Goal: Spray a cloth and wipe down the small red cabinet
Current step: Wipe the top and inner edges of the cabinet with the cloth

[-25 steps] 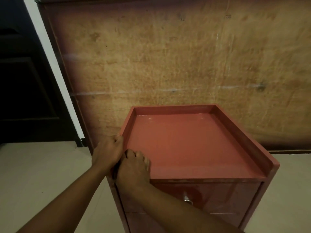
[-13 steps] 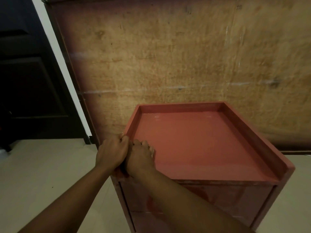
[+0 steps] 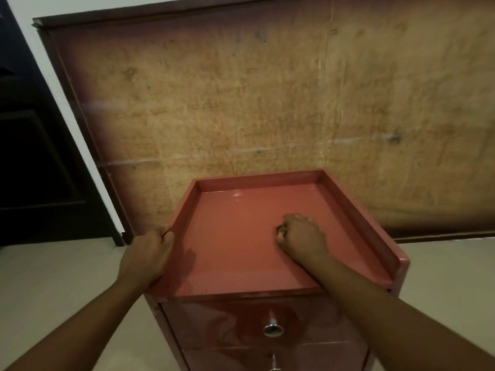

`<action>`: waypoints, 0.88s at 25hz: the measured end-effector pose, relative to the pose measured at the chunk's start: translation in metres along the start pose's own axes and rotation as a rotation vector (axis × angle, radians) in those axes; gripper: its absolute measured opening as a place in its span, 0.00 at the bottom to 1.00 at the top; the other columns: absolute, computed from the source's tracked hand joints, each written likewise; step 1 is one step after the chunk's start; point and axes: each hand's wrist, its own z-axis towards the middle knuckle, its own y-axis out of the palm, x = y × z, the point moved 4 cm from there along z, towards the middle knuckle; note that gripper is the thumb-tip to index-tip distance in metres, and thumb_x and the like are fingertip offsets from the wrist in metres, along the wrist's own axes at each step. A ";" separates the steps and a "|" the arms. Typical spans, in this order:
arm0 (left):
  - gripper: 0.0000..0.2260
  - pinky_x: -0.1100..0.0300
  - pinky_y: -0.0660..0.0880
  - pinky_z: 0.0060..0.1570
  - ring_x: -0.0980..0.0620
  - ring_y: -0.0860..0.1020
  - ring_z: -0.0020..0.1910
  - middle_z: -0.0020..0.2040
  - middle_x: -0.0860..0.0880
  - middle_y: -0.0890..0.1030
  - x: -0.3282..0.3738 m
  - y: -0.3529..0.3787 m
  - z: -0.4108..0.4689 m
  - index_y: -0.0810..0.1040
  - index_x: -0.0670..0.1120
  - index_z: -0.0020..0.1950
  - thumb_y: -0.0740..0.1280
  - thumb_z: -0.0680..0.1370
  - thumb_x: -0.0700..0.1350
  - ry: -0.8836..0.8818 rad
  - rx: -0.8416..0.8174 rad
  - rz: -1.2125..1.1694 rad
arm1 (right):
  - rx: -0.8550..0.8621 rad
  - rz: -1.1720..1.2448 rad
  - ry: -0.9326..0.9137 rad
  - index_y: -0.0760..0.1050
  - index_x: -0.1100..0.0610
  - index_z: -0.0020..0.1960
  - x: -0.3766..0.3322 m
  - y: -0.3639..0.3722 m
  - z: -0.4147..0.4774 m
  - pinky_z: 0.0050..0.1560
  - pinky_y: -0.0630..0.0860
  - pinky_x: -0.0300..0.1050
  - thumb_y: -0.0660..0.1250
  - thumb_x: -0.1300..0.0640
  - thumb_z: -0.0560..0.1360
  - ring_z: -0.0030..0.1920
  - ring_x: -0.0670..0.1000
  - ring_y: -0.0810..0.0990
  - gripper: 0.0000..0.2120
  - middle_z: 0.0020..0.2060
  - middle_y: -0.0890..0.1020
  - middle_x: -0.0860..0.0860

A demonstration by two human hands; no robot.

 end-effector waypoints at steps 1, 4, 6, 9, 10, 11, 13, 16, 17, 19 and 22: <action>0.18 0.60 0.70 0.32 0.53 0.76 0.31 0.35 0.47 0.81 -0.001 0.000 0.000 0.81 0.45 0.46 0.54 0.83 0.49 0.005 0.004 -0.007 | 0.027 -0.031 0.041 0.74 0.55 0.46 0.029 -0.010 0.002 0.49 0.73 0.52 0.60 0.51 0.73 0.51 0.62 0.77 0.09 0.48 0.80 0.55; 0.25 0.56 0.71 0.40 0.49 0.75 0.36 0.46 0.41 0.85 0.001 -0.002 -0.003 0.82 0.45 0.57 0.50 0.79 0.55 -0.003 0.027 -0.036 | 0.059 -0.081 0.056 0.72 0.56 0.41 0.077 -0.023 0.006 0.47 0.72 0.55 0.57 0.50 0.71 0.44 0.63 0.78 0.11 0.41 0.79 0.57; 0.29 0.55 0.71 0.41 0.48 0.75 0.37 0.46 0.40 0.85 0.001 -0.003 -0.005 0.82 0.46 0.59 0.47 0.75 0.56 -0.010 0.021 -0.052 | 0.055 -0.113 0.051 0.74 0.57 0.41 0.082 -0.018 0.008 0.47 0.73 0.55 0.58 0.50 0.70 0.43 0.63 0.77 0.11 0.40 0.79 0.57; 0.28 0.55 0.70 0.38 0.48 0.75 0.35 0.44 0.41 0.84 0.003 -0.005 -0.005 0.82 0.47 0.61 0.48 0.76 0.55 -0.010 0.021 -0.041 | 0.045 -0.110 0.046 0.74 0.57 0.42 0.081 -0.013 0.009 0.48 0.74 0.55 0.58 0.50 0.71 0.44 0.62 0.77 0.12 0.41 0.79 0.57; 0.25 0.56 0.69 0.37 0.49 0.73 0.35 0.45 0.40 0.84 0.005 -0.005 -0.006 0.81 0.46 0.62 0.50 0.78 0.54 -0.005 0.023 -0.033 | 0.041 -0.114 0.050 0.74 0.57 0.42 0.083 -0.013 0.010 0.48 0.74 0.56 0.57 0.49 0.71 0.44 0.62 0.77 0.12 0.41 0.79 0.57; 0.22 0.57 0.67 0.37 0.50 0.72 0.35 0.47 0.38 0.84 0.006 -0.005 -0.007 0.80 0.46 0.64 0.52 0.81 0.51 0.003 0.029 -0.015 | 0.041 -0.122 0.047 0.74 0.56 0.42 0.084 -0.013 0.011 0.48 0.74 0.56 0.54 0.49 0.71 0.44 0.62 0.77 0.14 0.42 0.79 0.57; 0.21 0.57 0.66 0.38 0.50 0.71 0.36 0.50 0.37 0.84 0.006 -0.002 -0.007 0.79 0.44 0.66 0.52 0.82 0.50 0.022 0.041 0.006 | 0.031 -0.131 0.036 0.74 0.56 0.43 0.084 -0.010 0.017 0.48 0.74 0.56 0.50 0.47 0.71 0.45 0.62 0.77 0.18 0.43 0.79 0.57; 0.21 0.55 0.67 0.41 0.43 0.76 0.40 0.53 0.36 0.84 0.002 -0.002 -0.005 0.78 0.45 0.67 0.52 0.82 0.50 0.025 0.039 0.027 | 0.012 -0.115 0.057 0.74 0.58 0.49 0.082 -0.010 0.029 0.51 0.74 0.57 0.56 0.50 0.76 0.50 0.64 0.75 0.14 0.49 0.78 0.58; 0.20 0.54 0.67 0.42 0.39 0.79 0.44 0.54 0.36 0.83 0.002 -0.002 -0.003 0.78 0.45 0.67 0.53 0.82 0.49 0.016 0.037 0.021 | 0.015 -0.106 0.073 0.75 0.59 0.51 0.083 -0.009 0.036 0.52 0.74 0.57 0.58 0.51 0.77 0.52 0.64 0.74 0.13 0.51 0.78 0.58; 0.19 0.53 0.67 0.42 0.34 0.80 0.49 0.55 0.36 0.83 0.003 0.000 -0.003 0.79 0.46 0.66 0.54 0.82 0.48 0.018 0.054 0.021 | 0.016 -0.112 0.102 0.74 0.60 0.54 0.083 -0.006 0.049 0.52 0.74 0.57 0.59 0.52 0.78 0.53 0.64 0.73 0.13 0.54 0.77 0.59; 0.20 0.55 0.66 0.40 0.39 0.79 0.43 0.53 0.35 0.83 0.000 0.003 -0.001 0.80 0.45 0.65 0.55 0.82 0.50 0.001 0.041 -0.010 | -0.003 -0.132 0.122 0.74 0.60 0.58 0.081 0.002 0.077 0.55 0.73 0.57 0.57 0.52 0.79 0.55 0.64 0.73 0.15 0.56 0.77 0.60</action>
